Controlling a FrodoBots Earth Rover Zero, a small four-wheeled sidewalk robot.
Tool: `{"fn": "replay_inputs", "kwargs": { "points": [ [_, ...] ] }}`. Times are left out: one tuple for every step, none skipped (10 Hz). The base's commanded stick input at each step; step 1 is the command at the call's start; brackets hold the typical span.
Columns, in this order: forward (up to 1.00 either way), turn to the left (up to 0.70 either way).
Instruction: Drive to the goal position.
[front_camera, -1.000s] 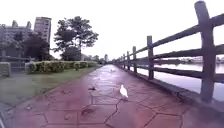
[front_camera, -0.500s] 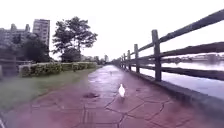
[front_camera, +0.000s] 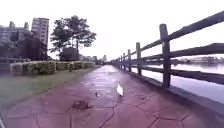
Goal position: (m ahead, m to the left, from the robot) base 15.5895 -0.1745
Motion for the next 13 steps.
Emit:
{"fn": "replay_inputs", "kwargs": {
  "points": [
    [1.00,-0.01],
    [1.00,-0.01],
    [1.00,-0.01],
    [1.00,-0.01],
    [1.00,-0.01],
    [1.00,-0.01],
    [1.00,-0.01],
    [1.00,-0.01],
    [1.00,-0.01],
    [1.00,-0.01],
    [1.00,-0.01],
    [1.00,-0.01],
    [1.00,-0.01]
  ]
}}
